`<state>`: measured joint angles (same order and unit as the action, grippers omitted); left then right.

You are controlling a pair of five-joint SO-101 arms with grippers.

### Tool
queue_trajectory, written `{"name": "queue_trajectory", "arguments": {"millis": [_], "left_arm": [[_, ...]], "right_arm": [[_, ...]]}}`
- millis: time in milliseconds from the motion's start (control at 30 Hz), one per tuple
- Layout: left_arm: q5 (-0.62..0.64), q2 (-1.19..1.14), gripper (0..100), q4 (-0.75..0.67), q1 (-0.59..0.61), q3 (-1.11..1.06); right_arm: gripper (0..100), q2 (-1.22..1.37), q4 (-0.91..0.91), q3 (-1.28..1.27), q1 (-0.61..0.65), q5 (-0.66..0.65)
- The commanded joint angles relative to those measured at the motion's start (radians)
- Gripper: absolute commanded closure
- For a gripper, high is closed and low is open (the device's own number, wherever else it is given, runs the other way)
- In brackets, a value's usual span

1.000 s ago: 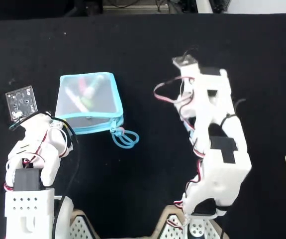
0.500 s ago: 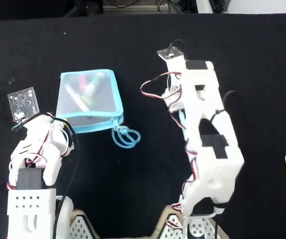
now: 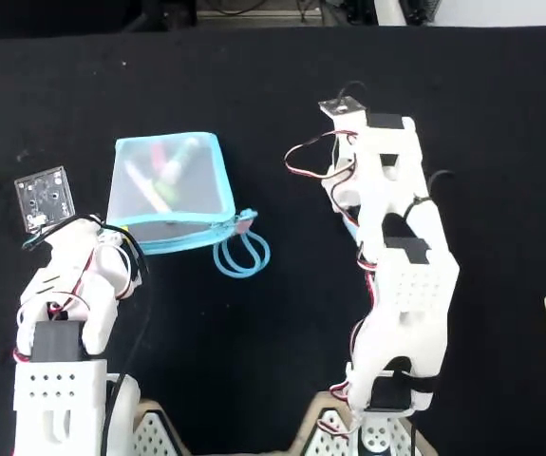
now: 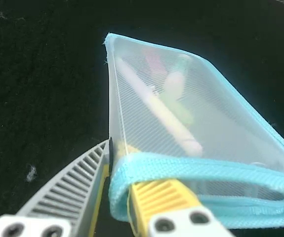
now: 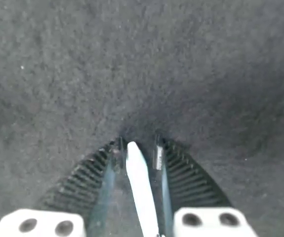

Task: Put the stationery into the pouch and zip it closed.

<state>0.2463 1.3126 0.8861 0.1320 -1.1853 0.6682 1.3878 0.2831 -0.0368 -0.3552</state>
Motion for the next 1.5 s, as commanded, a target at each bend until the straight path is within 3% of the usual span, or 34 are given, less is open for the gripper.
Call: {"name": "queue_trajectory", "arguments": {"millis": [0,67,267,567,733,933,1200,1467], "left_arm": [[-0.008,0.011,97,-0.017,0.008,0.021],[-0.008,0.011,97,-0.017,0.008,0.021],[-0.008,0.011,97,-0.017,0.008,0.022],[-0.008,0.011,97,-0.017,0.008,0.022],[-0.008,0.011,97,-0.017,0.008,0.024],[-0.008,0.011,97,-0.017,0.008,0.024],[-0.008,0.011,97,-0.017,0.008,0.024],[-0.008,0.011,97,-0.017,0.008,0.022]], "right_arm": [[91.7,-0.004,0.044,0.054,-0.018,-0.032],[99.2,-0.010,0.060,0.054,-0.021,-0.038],[98.8,-0.101,0.189,0.062,-0.025,-0.087],[98.8,-0.476,0.361,0.062,-0.017,-0.086],[98.8,-0.710,0.370,0.010,-0.006,-0.046],[98.8,-1.046,0.364,-0.140,0.149,0.012],[98.8,-1.448,0.327,-0.214,0.462,0.129],[98.8,-1.669,0.120,-0.329,0.735,0.189]]}}
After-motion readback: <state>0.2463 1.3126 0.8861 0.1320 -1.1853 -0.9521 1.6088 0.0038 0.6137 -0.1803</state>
